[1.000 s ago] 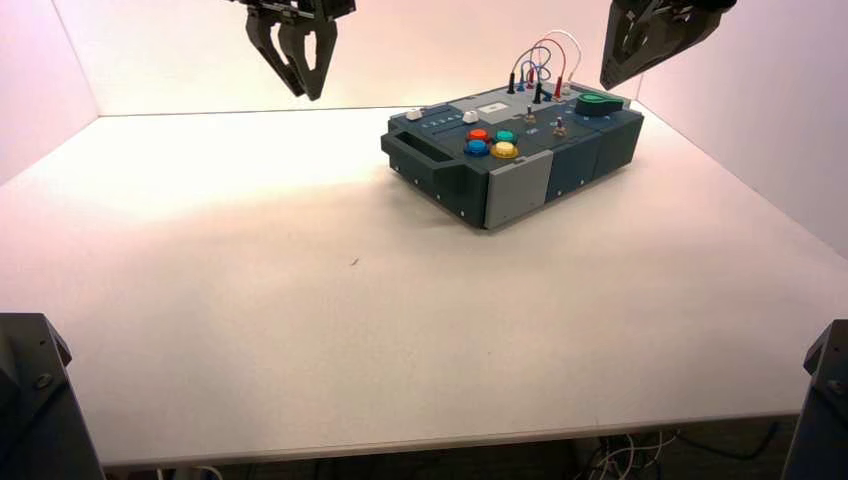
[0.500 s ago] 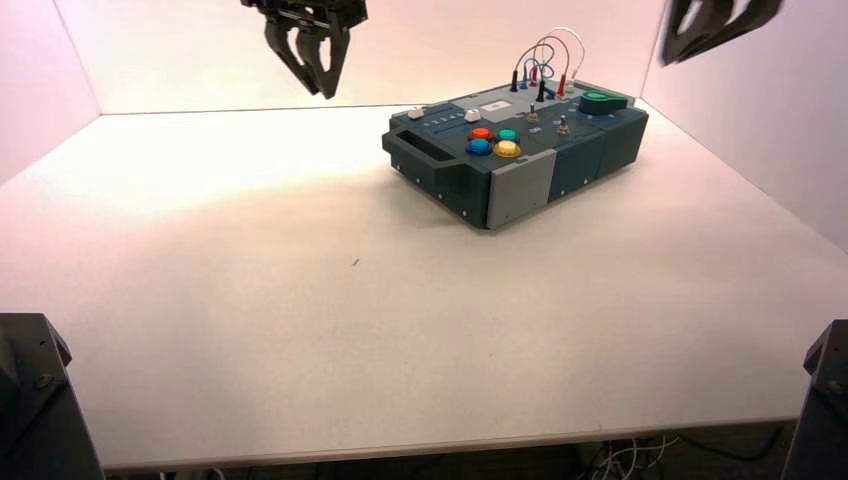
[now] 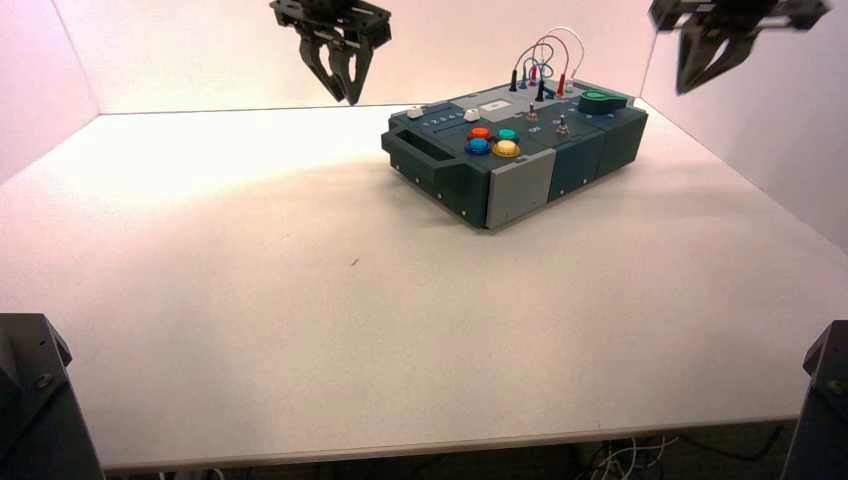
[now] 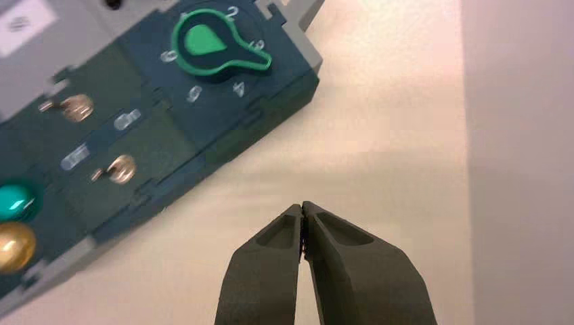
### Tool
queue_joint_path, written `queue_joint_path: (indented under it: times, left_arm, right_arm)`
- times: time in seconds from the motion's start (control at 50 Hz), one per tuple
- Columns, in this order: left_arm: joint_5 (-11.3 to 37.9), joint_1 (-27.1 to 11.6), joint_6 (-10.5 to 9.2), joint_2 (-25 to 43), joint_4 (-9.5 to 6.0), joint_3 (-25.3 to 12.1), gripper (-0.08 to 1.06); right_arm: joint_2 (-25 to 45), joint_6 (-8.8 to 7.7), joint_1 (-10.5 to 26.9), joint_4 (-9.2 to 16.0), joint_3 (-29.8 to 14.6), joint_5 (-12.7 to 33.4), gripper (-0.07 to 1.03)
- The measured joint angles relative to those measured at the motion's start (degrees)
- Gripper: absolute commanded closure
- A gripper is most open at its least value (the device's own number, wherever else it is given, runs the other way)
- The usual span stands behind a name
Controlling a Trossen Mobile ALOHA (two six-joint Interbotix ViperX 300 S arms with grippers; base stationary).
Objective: Rotate the box counterclockwise.
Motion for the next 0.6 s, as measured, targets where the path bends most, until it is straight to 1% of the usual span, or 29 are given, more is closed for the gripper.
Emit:
queue_joint_path:
  times: [0.12,0.22,0.42,0.48,0.6]
  left_arm:
    - [-0.3,0.6,0.09,2.0,0.0,-1.6,0.67]
    - [-0.4,1.6,0.44,4.5,-0.09,-3.3,0.67]
    - [-0.3,2.4,0.62,7.3,0.0,-5.4,0.67]
    - [-0.3,2.4,0.62,8.4,-0.09,-6.4,0.67]
    - [-0.2,2.3,0.62,9.7,-0.26,-7.3,0.67]
  right_arm:
    - [4.3,0.62,-0.9,0.1,-3.7,0.1,0.98]
    - [7.6,0.88,-2.4,0.2,-7.2,1.3,0.98]
    - [10.9,0.88,-4.0,0.2,-10.0,3.0,0.98]
    - [12.0,0.97,-4.0,0.6,-10.5,3.2,0.98]
    - [14.5,0.97,-3.6,1.9,-12.5,3.2,0.98]
